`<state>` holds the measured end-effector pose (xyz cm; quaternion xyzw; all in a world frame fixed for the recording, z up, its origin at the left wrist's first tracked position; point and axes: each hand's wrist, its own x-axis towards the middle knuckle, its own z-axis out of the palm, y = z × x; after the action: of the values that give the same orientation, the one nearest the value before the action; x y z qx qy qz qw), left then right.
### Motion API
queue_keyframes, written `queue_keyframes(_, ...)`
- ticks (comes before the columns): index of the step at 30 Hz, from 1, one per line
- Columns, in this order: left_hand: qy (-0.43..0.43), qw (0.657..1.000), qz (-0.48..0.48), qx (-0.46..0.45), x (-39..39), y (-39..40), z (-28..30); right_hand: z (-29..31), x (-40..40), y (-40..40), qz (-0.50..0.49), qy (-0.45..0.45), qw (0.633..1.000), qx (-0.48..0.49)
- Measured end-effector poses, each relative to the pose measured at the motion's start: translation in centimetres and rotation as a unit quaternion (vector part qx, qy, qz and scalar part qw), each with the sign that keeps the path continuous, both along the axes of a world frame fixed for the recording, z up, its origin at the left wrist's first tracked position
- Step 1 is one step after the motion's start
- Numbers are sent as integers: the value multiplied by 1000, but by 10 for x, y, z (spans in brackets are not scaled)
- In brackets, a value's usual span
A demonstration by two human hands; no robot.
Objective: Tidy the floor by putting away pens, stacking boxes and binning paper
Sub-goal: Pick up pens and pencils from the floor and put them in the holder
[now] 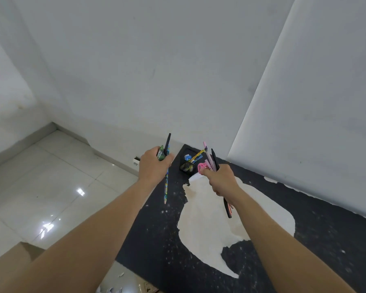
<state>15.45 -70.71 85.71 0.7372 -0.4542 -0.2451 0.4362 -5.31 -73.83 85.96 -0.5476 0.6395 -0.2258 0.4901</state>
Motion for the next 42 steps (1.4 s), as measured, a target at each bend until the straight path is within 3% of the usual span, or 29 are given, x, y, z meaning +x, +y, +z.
queue_keyframes(12,72,997,6,-35,34,-119,-70,-91,71,-116,-112,15,994,11)
queue_keyframes(21,83,994,11,-64,33,-176,-90,-108,84,-155,-64,28,993,92)
queue_keyframes(27,132,984,31,-115,22,-200,-91,-96,75,-150,-128,-79,984,91)
queue_keyframes(33,174,975,-3,-140,3,-234,-90,-98,63,-146,-156,-116,979,61)
queue_keyframes(39,225,961,-82,-135,-12,-246,-114,-137,54,-130,-245,-112,962,-45)
queue_keyframes(42,240,957,-103,-127,-17,-245,-127,-154,50,-119,-274,-113,954,-48)
